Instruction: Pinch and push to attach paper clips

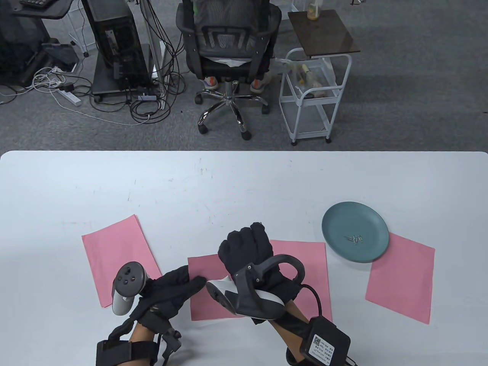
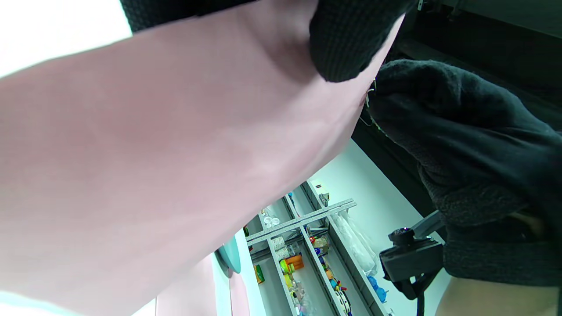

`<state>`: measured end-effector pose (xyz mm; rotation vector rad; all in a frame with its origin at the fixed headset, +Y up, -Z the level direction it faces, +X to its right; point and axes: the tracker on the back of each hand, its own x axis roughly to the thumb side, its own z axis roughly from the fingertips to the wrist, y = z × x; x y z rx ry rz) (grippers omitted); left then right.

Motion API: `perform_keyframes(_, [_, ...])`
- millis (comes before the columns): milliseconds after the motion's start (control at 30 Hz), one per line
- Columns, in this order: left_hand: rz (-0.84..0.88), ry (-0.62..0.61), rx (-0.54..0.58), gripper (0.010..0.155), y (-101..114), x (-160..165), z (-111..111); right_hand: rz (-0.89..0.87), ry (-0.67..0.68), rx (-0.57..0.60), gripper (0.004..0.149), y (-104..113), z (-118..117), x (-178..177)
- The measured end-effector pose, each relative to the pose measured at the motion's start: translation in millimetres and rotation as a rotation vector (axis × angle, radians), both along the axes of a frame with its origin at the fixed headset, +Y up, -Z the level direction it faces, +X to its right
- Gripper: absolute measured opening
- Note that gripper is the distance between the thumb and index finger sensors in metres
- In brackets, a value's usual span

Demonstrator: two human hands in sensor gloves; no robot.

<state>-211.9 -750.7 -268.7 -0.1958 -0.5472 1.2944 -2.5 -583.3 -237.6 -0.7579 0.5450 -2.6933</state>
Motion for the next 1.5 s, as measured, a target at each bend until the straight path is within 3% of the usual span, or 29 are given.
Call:
perform_keyframes(300, [-0.019,-0.004,0.019,0.042,1.4,0.8,0.2,0.093,-0.035,0.068,0.036,-3.4,3.9,-7.6])
perform_keyframes(1000, [-0.04,0.006,0.042,0.042,4.0,2.5,1.3,0.116,-0.032,-0.033,0.038,-8.9,-5.2,-5.4])
perform_keyframes(1500, [-0.022,0.007,0.024,0.042,6.0,4.8,2.6,-0.152,0.12,-0.231,0.038,-10.2,-25.6,19.8])
